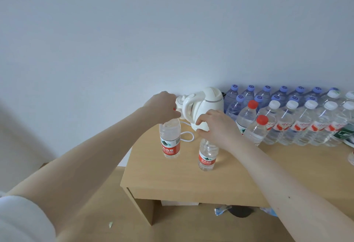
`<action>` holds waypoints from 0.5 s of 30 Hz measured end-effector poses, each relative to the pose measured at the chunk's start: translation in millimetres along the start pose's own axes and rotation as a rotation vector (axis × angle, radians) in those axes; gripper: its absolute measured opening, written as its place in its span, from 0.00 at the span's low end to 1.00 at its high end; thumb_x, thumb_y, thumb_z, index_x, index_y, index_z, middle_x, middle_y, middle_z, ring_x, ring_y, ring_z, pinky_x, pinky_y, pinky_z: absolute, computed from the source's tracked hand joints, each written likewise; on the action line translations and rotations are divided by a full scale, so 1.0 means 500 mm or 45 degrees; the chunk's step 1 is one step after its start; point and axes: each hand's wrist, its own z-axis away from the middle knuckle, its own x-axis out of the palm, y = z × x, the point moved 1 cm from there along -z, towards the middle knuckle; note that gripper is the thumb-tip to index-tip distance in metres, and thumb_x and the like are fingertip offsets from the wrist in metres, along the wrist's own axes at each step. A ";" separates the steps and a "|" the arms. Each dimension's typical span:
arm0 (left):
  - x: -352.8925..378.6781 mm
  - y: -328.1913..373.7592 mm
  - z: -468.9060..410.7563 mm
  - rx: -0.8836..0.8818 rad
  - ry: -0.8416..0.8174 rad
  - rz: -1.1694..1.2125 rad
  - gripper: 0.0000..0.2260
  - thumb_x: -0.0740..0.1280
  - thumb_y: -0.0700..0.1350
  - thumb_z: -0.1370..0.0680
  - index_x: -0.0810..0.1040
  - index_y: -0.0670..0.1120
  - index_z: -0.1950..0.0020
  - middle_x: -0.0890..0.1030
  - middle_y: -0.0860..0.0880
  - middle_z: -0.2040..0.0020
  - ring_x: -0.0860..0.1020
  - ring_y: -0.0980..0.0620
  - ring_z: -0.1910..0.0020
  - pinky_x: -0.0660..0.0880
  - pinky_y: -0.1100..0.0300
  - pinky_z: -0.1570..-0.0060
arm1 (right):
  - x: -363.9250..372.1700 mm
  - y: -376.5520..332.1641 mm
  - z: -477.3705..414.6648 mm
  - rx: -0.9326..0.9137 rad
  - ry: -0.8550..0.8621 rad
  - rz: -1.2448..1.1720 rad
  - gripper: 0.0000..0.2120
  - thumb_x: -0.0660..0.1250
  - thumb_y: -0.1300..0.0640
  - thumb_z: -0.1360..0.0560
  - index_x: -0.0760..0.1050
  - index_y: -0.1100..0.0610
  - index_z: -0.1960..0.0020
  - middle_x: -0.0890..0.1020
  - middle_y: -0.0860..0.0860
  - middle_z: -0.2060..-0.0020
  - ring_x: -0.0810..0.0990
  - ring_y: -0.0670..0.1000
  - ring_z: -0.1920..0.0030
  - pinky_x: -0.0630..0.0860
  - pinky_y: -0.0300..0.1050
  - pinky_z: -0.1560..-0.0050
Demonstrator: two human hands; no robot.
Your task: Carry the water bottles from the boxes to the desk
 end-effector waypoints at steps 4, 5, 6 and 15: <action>-0.005 0.040 0.062 0.002 -0.021 0.004 0.05 0.65 0.43 0.25 0.70 0.45 0.58 0.74 0.49 0.60 0.71 0.54 0.72 0.68 0.60 0.68 | -0.012 0.007 0.059 -0.037 0.033 -0.050 0.13 0.63 0.48 0.22 0.76 0.49 0.39 0.75 0.49 0.44 0.70 0.51 0.38 0.68 0.44 0.43; -0.002 0.055 0.076 0.015 -0.024 0.002 0.02 0.65 0.42 0.25 0.72 0.46 0.56 0.75 0.48 0.58 0.72 0.54 0.73 0.68 0.60 0.67 | -0.014 0.013 0.078 -0.039 0.035 -0.063 0.13 0.63 0.48 0.22 0.76 0.49 0.40 0.75 0.49 0.44 0.70 0.51 0.38 0.68 0.44 0.44; 0.003 0.072 0.091 0.017 -0.026 0.015 0.01 0.65 0.42 0.25 0.74 0.47 0.56 0.77 0.48 0.57 0.74 0.54 0.74 0.70 0.61 0.67 | -0.017 0.019 0.100 -0.037 0.038 -0.080 0.12 0.63 0.48 0.22 0.76 0.50 0.40 0.75 0.49 0.44 0.70 0.51 0.39 0.68 0.44 0.45; 0.065 0.293 0.206 0.016 -0.195 0.241 0.12 0.79 0.47 0.35 0.79 0.43 0.62 0.83 0.47 0.65 0.80 0.56 0.73 0.73 0.67 0.68 | -0.048 0.142 0.339 0.066 0.030 -0.096 0.13 0.63 0.48 0.21 0.76 0.49 0.39 0.74 0.49 0.40 0.69 0.51 0.36 0.68 0.45 0.43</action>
